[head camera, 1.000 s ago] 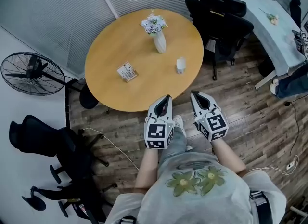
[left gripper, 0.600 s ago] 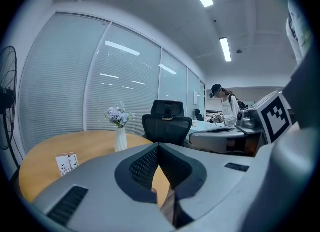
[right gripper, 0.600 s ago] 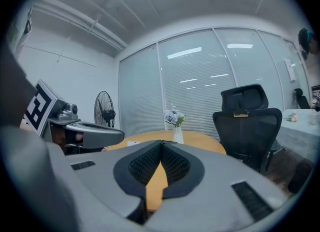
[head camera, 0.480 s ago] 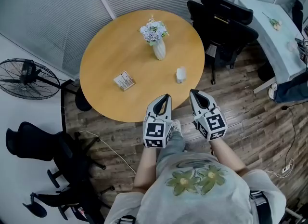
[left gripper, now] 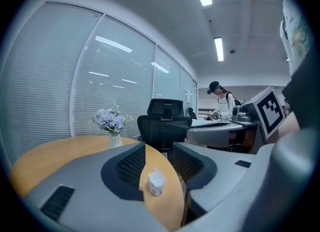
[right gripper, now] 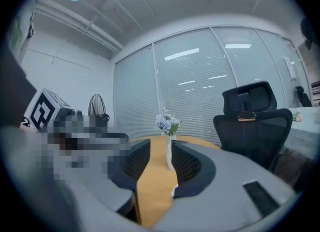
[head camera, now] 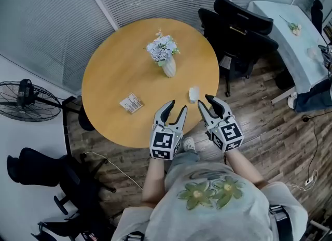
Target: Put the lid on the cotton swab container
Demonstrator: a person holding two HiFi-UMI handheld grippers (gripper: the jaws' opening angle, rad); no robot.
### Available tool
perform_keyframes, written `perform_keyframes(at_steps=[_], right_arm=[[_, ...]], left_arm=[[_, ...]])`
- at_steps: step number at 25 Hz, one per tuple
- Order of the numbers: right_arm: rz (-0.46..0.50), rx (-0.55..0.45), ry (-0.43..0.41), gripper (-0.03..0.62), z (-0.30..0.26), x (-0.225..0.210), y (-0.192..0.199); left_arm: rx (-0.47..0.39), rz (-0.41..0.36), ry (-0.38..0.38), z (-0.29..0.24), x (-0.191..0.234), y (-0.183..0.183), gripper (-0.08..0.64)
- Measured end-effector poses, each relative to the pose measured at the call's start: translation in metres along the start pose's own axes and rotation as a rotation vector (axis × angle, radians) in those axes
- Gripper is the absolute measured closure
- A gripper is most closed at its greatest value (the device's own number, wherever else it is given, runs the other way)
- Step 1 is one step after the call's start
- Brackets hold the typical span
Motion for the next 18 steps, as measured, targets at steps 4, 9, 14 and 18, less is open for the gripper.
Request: perform_keyframes(at_steps=[4,9,14,18], right_arm=[[-0.012,-0.024,0.029,0.454,-0.014,-0.012,0.002],[-0.04,-0.021,0.054,0.388,-0.029,-0.025,0.008],[-0.051,-0.004,0.084,0.388,-0.04,-0.038,0.017],[-0.058,0.017,0.108,0.388,-0.042,-0.044,0.025]], left_arm=[[-0.005,-0.009,0.122,-0.021,0.011,-0.002,0.278],[0.0,-0.036,0.22,-0.039,0.023,0.003,0.154],[0.073,-0.008,0.328,-0.055,0.032,0.025,0.1],[0.112,-0.019,0.349,-0.064,0.039,0.043,0.1]])
Point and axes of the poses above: the fingertips, and each gripper's own axes: z backward along the fingers, x to its left, y out of its underside, the point moved 10 cm from there along z, backward along the fingers, and after that the axes turned 15 degrees about -x, right-handed, at the moved point
